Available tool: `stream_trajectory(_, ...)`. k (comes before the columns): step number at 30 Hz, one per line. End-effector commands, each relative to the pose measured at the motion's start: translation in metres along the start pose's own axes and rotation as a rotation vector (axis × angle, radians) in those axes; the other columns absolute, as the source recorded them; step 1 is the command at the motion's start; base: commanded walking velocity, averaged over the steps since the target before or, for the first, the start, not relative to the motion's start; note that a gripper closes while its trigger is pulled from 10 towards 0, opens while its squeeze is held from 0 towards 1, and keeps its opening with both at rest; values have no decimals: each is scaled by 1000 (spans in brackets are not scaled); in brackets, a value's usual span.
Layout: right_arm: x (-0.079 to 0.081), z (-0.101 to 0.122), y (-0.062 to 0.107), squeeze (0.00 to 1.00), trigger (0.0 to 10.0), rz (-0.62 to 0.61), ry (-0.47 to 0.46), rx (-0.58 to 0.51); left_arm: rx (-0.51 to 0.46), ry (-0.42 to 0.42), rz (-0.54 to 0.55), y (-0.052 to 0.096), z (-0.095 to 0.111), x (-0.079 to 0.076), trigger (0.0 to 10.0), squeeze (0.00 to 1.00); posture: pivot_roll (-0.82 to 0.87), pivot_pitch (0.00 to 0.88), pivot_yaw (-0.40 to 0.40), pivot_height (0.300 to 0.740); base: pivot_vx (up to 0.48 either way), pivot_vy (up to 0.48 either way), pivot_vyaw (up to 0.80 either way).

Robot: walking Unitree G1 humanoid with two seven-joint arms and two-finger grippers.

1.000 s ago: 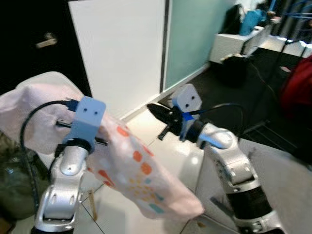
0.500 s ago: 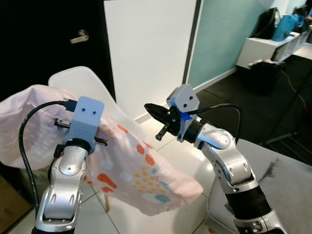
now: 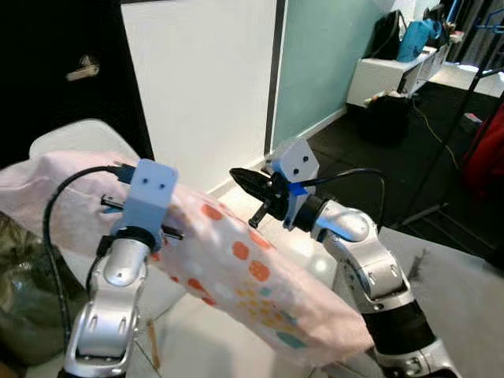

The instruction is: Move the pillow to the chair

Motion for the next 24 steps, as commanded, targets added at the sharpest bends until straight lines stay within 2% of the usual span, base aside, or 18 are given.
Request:
stream_trajectory(1,4,6,-3,0,10000,13,-10,-29,-66,-11,45,0,15,13,10000,0,-186,32,-19,699,311,0,0)
stream_trajectory(8,6,7,-3,0,10000,19,-8,-33,-65,-10,46,0,15,13,10000,0,-186,34,-20,699,316,0,0)
stream_trajectory(18,18,12,-1,0,10000,99,-3,-47,-63,-5,48,1,15,12,10000,0,-190,40,-20,699,314,0,788)
stream_trajectory(24,20,11,0,0,10000,107,3,-39,-57,0,52,1,13,13,10000,0,-192,41,-21,699,262,0,800)
Point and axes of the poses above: a point about 5 cm out from each wrist's last joint towards the gripper, its own y axis pointing back from the gripper into the wrist, its own z axis along the axis of the wrist's last joint, x = y × z, the point moved 6 cm from there along -y, pointing out of the wrist towards the gripper, and after that the axes turned 7 degrees about y, right-handed, at the moved point
